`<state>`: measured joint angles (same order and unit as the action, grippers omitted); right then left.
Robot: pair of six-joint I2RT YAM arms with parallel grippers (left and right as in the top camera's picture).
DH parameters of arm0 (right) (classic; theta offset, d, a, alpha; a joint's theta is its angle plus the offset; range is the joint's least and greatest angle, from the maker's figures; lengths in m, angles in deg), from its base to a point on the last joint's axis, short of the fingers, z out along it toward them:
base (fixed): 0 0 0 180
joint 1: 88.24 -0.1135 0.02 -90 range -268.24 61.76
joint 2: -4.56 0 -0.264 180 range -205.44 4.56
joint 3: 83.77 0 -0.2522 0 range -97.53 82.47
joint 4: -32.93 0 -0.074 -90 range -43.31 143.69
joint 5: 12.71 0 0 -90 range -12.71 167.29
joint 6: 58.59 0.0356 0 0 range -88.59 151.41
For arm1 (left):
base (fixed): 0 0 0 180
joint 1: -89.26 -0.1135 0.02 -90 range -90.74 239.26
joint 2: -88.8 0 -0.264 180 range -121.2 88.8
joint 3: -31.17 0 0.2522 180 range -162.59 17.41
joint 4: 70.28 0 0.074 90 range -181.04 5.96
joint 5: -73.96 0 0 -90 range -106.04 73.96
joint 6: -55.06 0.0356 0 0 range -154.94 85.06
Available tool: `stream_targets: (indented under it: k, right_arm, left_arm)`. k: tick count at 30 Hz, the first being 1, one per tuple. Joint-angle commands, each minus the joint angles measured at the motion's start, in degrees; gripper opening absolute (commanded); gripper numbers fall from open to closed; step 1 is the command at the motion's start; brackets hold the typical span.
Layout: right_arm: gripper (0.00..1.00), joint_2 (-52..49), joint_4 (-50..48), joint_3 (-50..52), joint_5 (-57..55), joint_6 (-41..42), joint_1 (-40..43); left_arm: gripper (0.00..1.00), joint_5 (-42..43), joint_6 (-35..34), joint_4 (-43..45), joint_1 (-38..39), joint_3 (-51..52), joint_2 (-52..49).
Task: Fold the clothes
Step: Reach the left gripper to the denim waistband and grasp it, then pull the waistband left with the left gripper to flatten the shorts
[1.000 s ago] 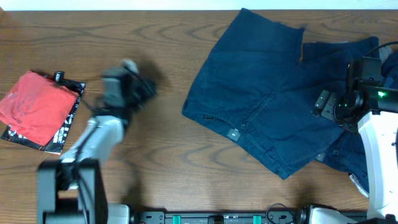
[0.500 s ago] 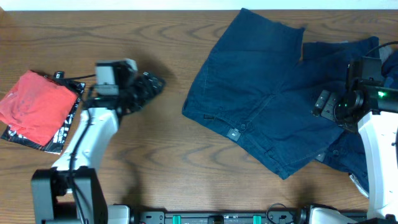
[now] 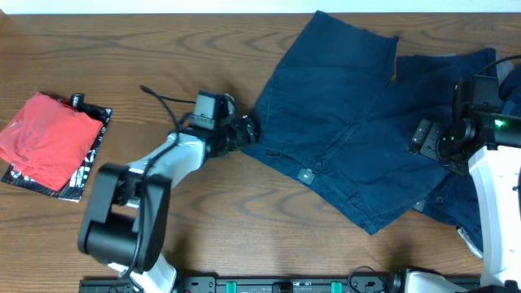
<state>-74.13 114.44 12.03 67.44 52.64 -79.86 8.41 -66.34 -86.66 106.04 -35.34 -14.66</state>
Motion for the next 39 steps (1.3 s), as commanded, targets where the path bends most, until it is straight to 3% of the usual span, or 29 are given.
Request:
stream_targets:
  k: [1,2,4,5,6,13,21,22,23,24,25,34,39]
  right_arm:
    - [0.99,0.3,0.0,-0.5,0.0,-0.7,0.3]
    - [0.99,0.3,0.0,-0.5,0.0,-0.7,0.3]
    - [0.99,0.3,0.0,-0.5,0.0,-0.7,0.3]
    - [0.99,0.3,-0.1,-0.5,0.0,-0.7,0.3]
    - [0.99,0.3,0.0,-0.5,0.0,-0.7,0.3]
    - [0.99,0.3,0.0,-0.5,0.0,-0.7,0.3]
    - [0.99,0.3,-0.3,-0.5,-0.5,-0.7,0.3]
    - [0.99,0.3,-0.4,-0.5,-0.5,-0.7,0.3]
    - [0.99,0.3,-0.6,-0.5,-0.5,-0.7,0.3]
    - [0.99,0.3,-0.7,-0.5,-0.4,-0.7,0.3]
    - [0.99,0.3,-0.7,-0.5,-0.4,-0.7,0.3]
    - [0.99,0.2,-0.9,-0.5,-0.2,-2.6,0.3]
    - [0.99,0.2,-0.9,-0.5,-0.2,-3.1,0.3]
  left_arm:
    - [0.8,-1.4,0.6,0.6,1.1,0.6,-2.5]
    - [0.75,-1.4,0.2,0.7,1.4,0.6,-3.0]
    - [0.41,-1.1,-0.4,0.7,2.0,0.6,-3.4]
    - [0.19,-1.0,-0.4,0.7,2.2,0.6,-3.4]
    - [0.06,-1.0,-0.4,0.7,2.3,0.5,-3.3]
    - [0.06,-2.6,5.6,0.9,-3.0,-1.9,0.2]
    - [0.06,-4.2,5.7,-0.3,-19.5,-11.8,8.4]
    - [0.17,-3.9,5.7,-0.4,-20.7,-12.6,8.7]
    - [0.47,-3.0,5.7,-0.8,-21.7,-13.2,8.9]
    - [0.85,-1.4,5.7,-1.3,-22.4,-13.4,9.0]
    - [0.98,0.4,5.7,-2.4,-22.7,-13.4,9.0]
    - [0.98,5.0,5.7,-39.8,-19.3,-12.2,9.0]
    - [0.98,5.0,5.6,-45.0,-13.4,-9.2,9.0]
